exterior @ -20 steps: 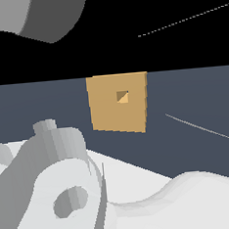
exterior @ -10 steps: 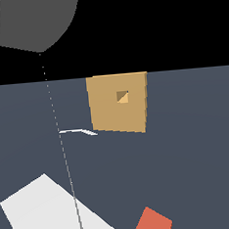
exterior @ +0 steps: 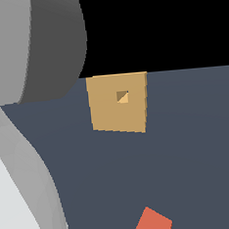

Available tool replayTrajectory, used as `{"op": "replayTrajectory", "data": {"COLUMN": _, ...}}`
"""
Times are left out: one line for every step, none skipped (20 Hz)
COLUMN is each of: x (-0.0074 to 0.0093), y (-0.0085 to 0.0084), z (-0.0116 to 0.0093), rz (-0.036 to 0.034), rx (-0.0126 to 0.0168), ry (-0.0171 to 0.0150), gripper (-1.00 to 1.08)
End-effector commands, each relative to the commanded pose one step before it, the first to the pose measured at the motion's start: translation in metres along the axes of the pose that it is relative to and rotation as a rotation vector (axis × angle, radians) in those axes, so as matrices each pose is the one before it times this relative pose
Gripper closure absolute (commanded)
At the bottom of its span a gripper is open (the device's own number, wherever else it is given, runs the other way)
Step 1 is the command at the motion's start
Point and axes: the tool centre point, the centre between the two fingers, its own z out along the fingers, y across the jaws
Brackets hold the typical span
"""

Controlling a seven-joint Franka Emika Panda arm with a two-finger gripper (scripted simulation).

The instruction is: Insert the peg into the horizontal hole in a box.

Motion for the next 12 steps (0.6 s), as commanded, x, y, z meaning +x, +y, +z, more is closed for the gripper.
{"op": "replayTrajectory", "data": {"x": 0.00003, "y": 0.00104, "z": 0.00532, "rz": 0.0004, "rx": -0.00174, "ry": 0.00059, "gripper": -0.92}}
{"op": "replayTrajectory", "data": {"x": 0.00001, "y": 0.00034, "z": 0.0006, "rz": 0.0, "rx": 0.0, "ry": 0.0, "gripper": -0.92}}
{"op": "replayTrajectory", "data": {"x": 0.0003, "y": 0.0001, "z": 0.00007, "rz": -0.00047, "rx": -0.00011, "ry": -0.00008, "gripper": -0.92}}
{"op": "replayTrajectory", "data": {"x": 0.0, "y": 0.0, "z": 0.0, "rz": 0.0, "rx": 0.0, "ry": 0.0, "gripper": 1.08}}
{"op": "replayTrajectory", "data": {"x": 0.0, "y": 0.0, "z": 0.0, "rz": 0.0, "rx": 0.0, "ry": 0.0, "gripper": 1.08}}
{"op": "replayTrajectory", "data": {"x": 0.0, "y": 0.0, "z": 0.0, "rz": 0.0, "rx": 0.0, "ry": 0.0, "gripper": 1.08}}
{"op": "replayTrajectory", "data": {"x": 0.0, "y": 0.0, "z": 0.0, "rz": 0.0, "rx": 0.0, "ry": 0.0, "gripper": 1.08}}
{"op": "replayTrajectory", "data": {"x": 0.0, "y": 0.0, "z": 0.0, "rz": 0.0, "rx": 0.0, "ry": 0.0, "gripper": 1.08}}
{"op": "replayTrajectory", "data": {"x": 0.0, "y": 0.0, "z": 0.0, "rz": 0.0, "rx": 0.0, "ry": 0.0, "gripper": 1.08}}
{"op": "replayTrajectory", "data": {"x": 0.0, "y": 0.0, "z": 0.0, "rz": 0.0, "rx": 0.0, "ry": 0.0, "gripper": 1.08}}
{"op": "replayTrajectory", "data": {"x": 0.0, "y": 0.0, "z": 0.0, "rz": 0.0, "rx": 0.0, "ry": 0.0, "gripper": 1.08}}
{"op": "replayTrajectory", "data": {"x": 0.0, "y": 0.0, "z": 0.0, "rz": 0.0, "rx": 0.0, "ry": 0.0, "gripper": 1.08}}
